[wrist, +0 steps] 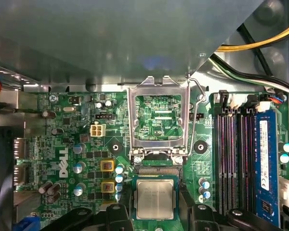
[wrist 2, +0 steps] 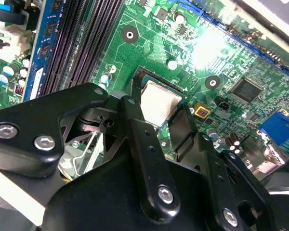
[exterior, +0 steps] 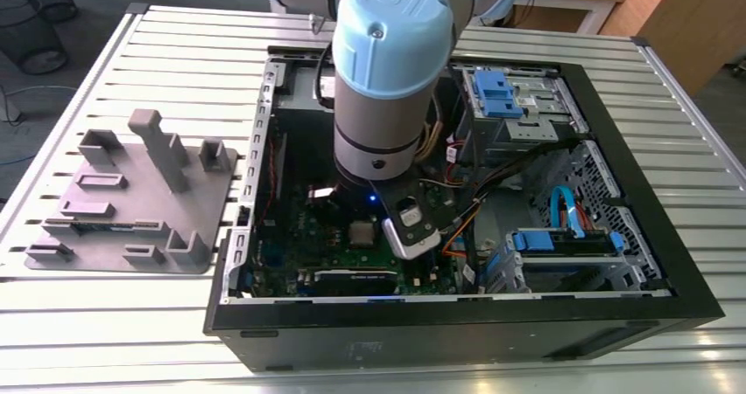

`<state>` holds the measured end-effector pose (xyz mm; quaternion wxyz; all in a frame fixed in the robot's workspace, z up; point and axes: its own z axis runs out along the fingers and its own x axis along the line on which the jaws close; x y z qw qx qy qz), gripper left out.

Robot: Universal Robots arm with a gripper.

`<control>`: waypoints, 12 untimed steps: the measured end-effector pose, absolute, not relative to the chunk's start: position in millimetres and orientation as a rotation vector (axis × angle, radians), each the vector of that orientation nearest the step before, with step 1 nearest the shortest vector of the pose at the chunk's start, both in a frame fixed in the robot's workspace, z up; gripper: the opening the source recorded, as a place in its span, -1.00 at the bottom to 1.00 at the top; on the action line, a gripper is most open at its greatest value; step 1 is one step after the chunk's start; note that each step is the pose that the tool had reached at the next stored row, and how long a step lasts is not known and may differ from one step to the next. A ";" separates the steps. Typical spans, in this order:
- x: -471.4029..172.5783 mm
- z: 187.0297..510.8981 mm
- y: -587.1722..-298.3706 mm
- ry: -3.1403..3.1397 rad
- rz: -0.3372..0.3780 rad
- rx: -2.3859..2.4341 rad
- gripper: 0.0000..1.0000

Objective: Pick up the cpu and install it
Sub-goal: 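Place the cpu into insertion slot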

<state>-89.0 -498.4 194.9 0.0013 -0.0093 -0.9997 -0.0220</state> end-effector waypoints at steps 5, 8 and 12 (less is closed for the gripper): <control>-87.1 193.0 -498.4 -3.138 -0.069 -0.029 -0.06; -86.1 192.4 -498.5 -3.138 -0.068 -0.029 -0.06; -85.3 192.0 -498.0 -3.138 -0.069 -0.029 -0.06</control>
